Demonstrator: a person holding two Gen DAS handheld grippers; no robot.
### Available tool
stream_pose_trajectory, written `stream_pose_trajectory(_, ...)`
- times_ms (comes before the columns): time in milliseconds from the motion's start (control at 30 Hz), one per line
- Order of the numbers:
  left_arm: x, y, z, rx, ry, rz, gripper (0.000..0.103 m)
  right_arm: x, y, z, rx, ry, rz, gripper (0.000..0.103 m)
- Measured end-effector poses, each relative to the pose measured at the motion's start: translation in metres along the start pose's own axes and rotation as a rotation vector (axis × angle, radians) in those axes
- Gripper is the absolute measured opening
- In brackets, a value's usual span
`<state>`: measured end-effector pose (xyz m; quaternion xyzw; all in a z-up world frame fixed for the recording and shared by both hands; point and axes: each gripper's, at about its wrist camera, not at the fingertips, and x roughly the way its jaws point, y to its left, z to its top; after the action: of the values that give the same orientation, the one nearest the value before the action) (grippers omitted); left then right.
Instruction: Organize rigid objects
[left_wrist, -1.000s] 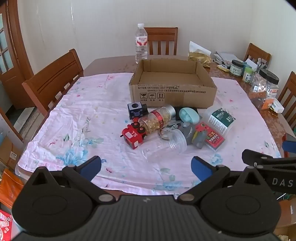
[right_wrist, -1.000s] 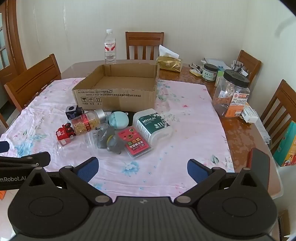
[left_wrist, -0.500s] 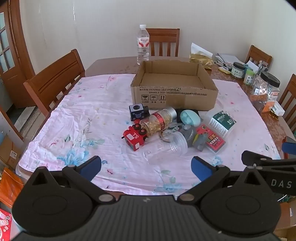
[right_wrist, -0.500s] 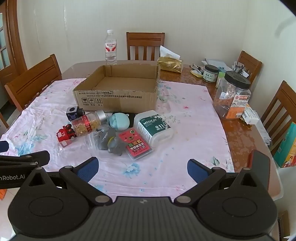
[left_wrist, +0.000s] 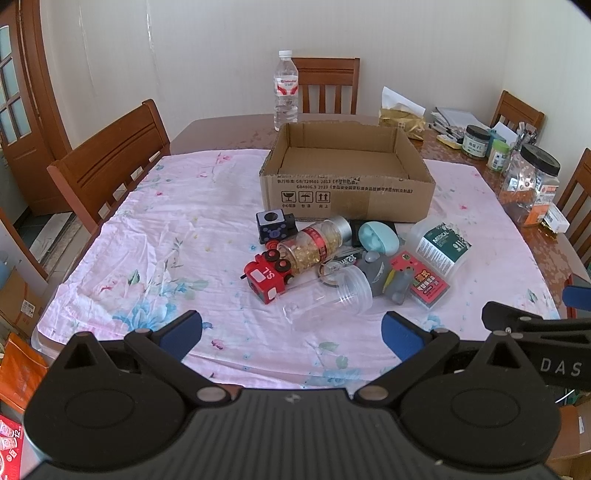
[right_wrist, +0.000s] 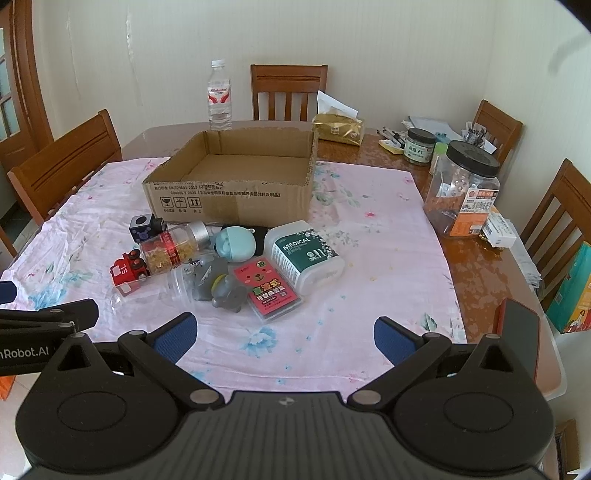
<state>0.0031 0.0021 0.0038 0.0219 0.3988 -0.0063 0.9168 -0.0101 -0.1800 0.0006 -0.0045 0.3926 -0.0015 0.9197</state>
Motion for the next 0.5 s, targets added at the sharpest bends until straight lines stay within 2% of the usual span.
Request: stream_pose_trajectory(500,0.0000,-0.0002,0.0000,0.000,0.000,0.001,0.102,-0.0005,-0.0020,0.0024,0.001,-0.004,-0.004,0.103)
